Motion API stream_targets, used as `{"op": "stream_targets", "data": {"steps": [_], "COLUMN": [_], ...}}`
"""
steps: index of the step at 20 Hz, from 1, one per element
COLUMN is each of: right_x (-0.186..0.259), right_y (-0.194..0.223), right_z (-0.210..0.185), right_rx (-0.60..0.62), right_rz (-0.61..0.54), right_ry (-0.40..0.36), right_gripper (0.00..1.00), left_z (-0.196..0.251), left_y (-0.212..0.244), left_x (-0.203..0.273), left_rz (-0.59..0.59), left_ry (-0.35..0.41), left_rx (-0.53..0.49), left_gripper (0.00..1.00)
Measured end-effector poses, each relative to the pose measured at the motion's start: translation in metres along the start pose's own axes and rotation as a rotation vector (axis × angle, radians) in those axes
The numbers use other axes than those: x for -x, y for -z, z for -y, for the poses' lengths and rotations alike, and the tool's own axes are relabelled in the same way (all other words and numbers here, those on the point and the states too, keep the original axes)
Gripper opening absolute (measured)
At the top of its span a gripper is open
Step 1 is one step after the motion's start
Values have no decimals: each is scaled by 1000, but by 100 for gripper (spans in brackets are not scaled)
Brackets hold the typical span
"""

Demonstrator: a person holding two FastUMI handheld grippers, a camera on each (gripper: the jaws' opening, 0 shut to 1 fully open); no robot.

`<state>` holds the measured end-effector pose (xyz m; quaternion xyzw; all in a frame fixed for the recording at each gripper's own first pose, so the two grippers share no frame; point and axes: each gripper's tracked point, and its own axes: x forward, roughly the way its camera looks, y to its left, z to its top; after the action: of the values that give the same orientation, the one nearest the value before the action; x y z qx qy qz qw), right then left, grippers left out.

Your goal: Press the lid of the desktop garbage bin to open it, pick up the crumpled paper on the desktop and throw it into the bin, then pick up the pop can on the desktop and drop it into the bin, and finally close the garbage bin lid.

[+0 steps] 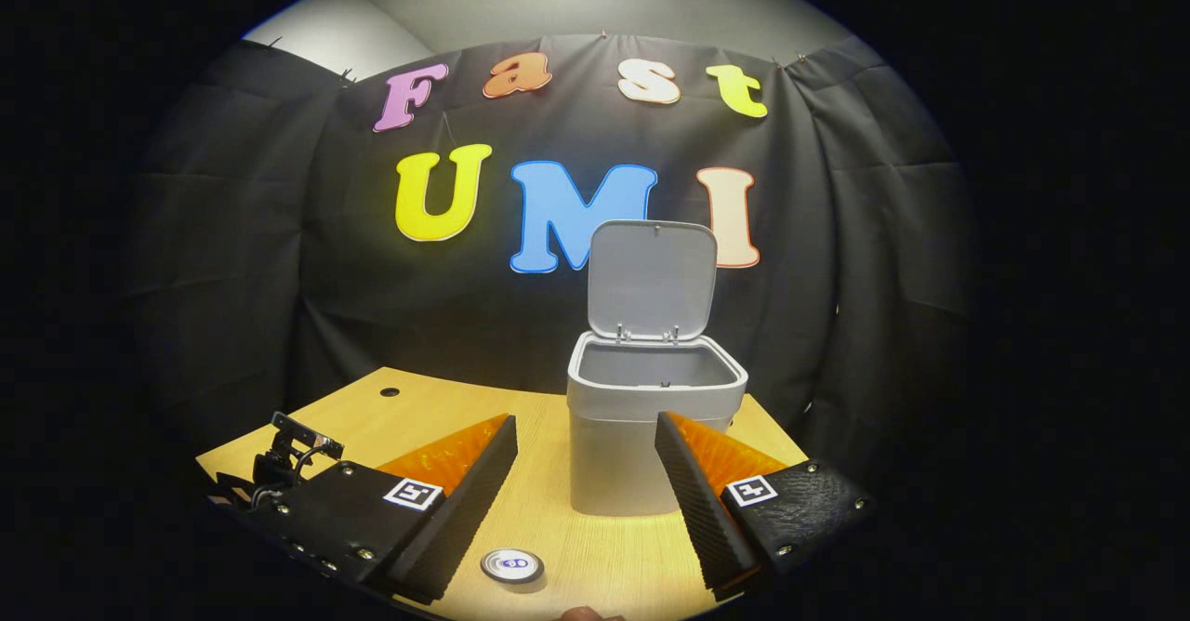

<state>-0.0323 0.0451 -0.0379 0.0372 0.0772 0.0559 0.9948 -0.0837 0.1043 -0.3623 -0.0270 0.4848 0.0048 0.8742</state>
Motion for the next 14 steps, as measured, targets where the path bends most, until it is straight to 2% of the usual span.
{"op": "stream_targets", "data": {"steps": [1, 2, 3, 4, 5, 8, 10, 11, 14], "right_x": [-1, -2, -3, -4, -5, -6, -6, -6, -8], "right_y": [0, 2, 2, 3, 3, 3, 3, 2, 2], "right_z": [1, 1, 1, 1, 1, 1, 3, 4, 6], "right_rx": [-1, -3, -7, -10, -14, -14, -9, -10, -19], "right_rz": [-3, -6, -9, -12, -13, -11, -7, -7, -8], "right_ry": [-1, -4, -8, -11, -15, -25, -27, -29, -33], "right_gripper": [96, 100, 100, 96, 96, 96, 95, 95, 96], "left_z": [-1, -2, -4, -6, -8, -15, -23, -25, -33], "left_y": [-6, -12, -19, -29, -37, -68, -91, -103, -146], "left_x": [2, 1, 2, 2, 3, 9, 15, 18, 28], "left_rz": [6, 6, 12, 23, 30, 53, 70, 76, 89], "left_ry": [-4, -8, -13, -18, -26, -32, -48, -44, -61], "left_rx": [-13, -19, -25, -28, -34, -35, -40, -43, -53], "left_gripper": [86, 86, 84, 80, 68, 53, 51, 41, 34]}}
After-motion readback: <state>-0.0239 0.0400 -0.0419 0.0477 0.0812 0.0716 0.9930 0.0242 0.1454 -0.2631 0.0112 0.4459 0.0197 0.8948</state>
